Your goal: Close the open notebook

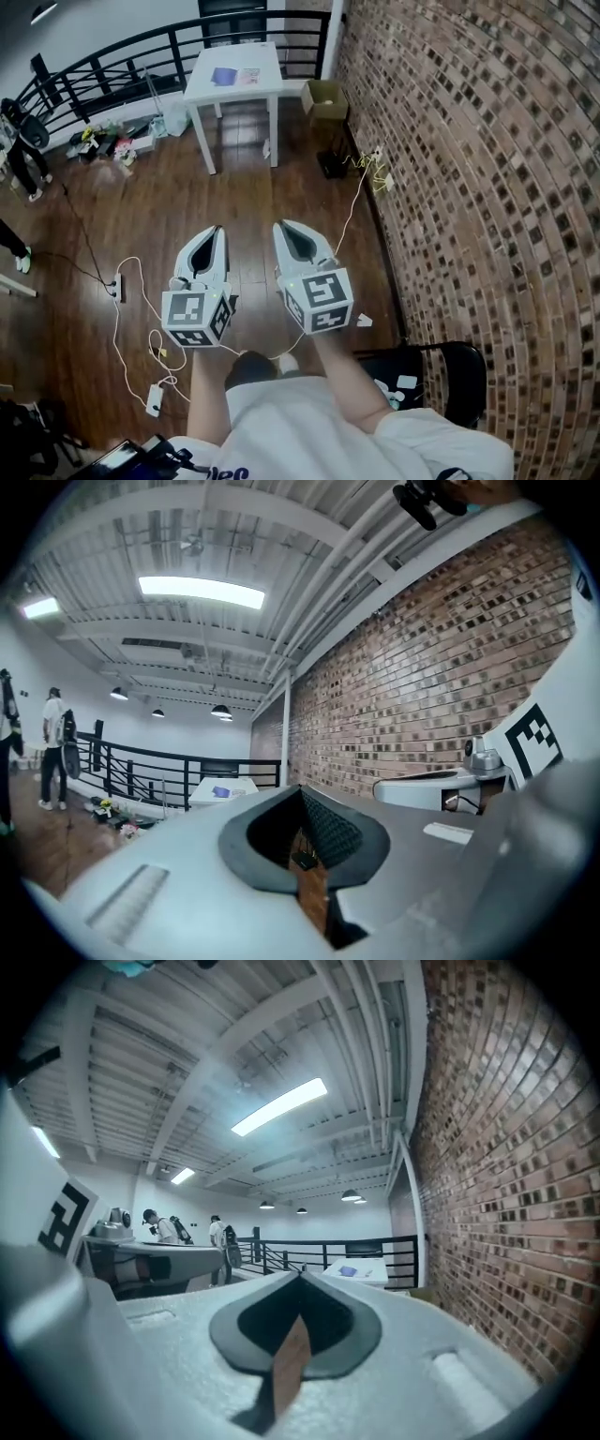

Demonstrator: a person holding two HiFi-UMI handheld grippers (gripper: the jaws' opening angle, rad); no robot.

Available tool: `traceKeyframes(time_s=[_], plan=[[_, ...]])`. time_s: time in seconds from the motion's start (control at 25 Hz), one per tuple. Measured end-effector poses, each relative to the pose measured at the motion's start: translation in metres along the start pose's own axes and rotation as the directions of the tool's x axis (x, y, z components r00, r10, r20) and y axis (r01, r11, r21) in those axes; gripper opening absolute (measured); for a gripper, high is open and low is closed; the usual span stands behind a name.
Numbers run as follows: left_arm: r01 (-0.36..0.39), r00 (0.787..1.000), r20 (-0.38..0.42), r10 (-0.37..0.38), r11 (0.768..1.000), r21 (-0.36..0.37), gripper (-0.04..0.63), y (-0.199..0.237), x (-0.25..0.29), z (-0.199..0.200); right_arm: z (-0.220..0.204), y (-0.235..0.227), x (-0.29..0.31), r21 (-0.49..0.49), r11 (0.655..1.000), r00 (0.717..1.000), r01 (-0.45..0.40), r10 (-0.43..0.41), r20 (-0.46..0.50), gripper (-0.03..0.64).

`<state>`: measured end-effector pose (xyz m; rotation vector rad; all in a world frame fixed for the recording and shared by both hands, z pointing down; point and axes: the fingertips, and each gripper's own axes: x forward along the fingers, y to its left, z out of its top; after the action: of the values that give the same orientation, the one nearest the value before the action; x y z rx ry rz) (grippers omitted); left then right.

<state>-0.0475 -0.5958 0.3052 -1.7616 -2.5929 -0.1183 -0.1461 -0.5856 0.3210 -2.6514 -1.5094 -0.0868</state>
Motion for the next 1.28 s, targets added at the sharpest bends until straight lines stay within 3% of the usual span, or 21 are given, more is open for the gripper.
traceKeyframes(time_s=[0.28, 0.52, 0.68, 0.92, 1.04, 1.28], plan=[[-0.057, 0.998, 0.004, 0.057, 0.998, -0.02, 0.015, 0.067, 0.041, -0.008, -0.002, 0.02, 0.083, -0.022, 0.994, 0.995, -0.105, 0.104, -0.004, -0.009], [-0.06, 0.997, 0.043, 0.061, 0.998, -0.018, 0.015, 0.159, 0.094, 0.011, 0.017, 0.034, 0.191, -0.052, 0.991, 0.992, -0.121, 0.122, 0.018, -0.009], [-0.039, 0.999, -0.016, 0.039, 0.999, 0.015, 0.015, 0.219, 0.13, 0.019, 0.039, 0.046, 0.265, -0.071, 0.991, 0.992, -0.113, 0.116, 0.043, -0.009], [-0.065, 0.998, 0.016, 0.065, 0.998, -0.023, 0.015, 0.303, 0.159, 0.025, 0.037, 0.076, 0.345, -0.083, 0.987, 0.99, -0.136, 0.138, 0.026, -0.009], [-0.046, 0.999, 0.001, 0.046, 0.997, -0.065, 0.015, 0.322, 0.178, 0.014, 0.029, 0.074, 0.368, -0.086, 0.987, 0.991, -0.132, 0.132, -0.006, -0.009], [0.0, 1.0, -0.009, -0.001, 0.998, -0.064, 0.015, 0.332, 0.236, 0.01, 0.03, 0.038, 0.42, -0.079, 0.991, 0.994, -0.105, 0.104, -0.019, -0.009]])
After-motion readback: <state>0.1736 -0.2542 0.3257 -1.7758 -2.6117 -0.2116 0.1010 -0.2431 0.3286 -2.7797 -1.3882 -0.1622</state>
